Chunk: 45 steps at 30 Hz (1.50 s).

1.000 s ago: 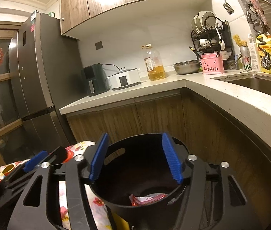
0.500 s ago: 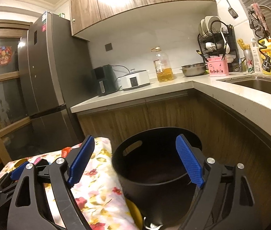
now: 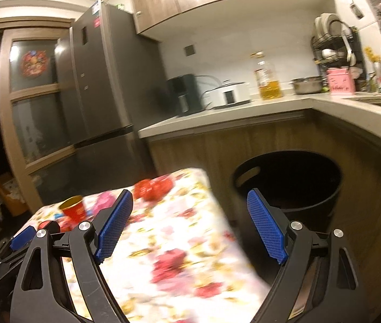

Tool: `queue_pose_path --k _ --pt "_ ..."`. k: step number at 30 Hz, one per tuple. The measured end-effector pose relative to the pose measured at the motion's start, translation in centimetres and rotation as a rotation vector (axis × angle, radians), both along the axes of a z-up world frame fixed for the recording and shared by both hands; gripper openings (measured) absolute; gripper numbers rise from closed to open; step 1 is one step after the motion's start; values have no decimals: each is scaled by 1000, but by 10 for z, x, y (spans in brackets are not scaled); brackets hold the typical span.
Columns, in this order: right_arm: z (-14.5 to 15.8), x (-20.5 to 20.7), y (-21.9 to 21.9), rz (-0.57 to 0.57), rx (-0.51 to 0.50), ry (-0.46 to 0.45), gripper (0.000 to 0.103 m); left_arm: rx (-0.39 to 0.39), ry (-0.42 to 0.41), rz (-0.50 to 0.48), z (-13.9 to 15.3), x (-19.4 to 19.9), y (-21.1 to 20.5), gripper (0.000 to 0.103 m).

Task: Collect trash
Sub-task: 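Move both open grippers back toward the table, then grasp the black plastic bag with the left gripper while the right gripper grasps the red-white snack bag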

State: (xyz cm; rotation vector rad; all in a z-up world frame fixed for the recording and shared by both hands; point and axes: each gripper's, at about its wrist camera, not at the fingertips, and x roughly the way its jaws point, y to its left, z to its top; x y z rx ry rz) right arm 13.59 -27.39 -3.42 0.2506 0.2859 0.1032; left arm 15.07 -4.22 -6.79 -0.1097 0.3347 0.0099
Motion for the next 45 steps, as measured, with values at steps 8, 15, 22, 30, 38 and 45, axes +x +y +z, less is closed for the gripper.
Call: queue_pose_path --k 8,15,22,30,38,45 --pt "-9 6 57 115 -26 20 84 14 13 146 -8 -13 64 80" --pt "-15 15 102 188 -75 36 84 -8 25 261 -15 -14 122 80" --pt "-18 28 135 232 -95 34 84 -24 56 319 -19 -1 158 80" --pt "-22 45 170 269 -103 35 84 -105 141 262 -33 23 173 78" --pt "-38 66 202 311 -134 93 74 -166 208 186 -47 36 177 53" --pt "-55 80 213 316 -157 145 59 -168 230 121 -51 42 171 19"
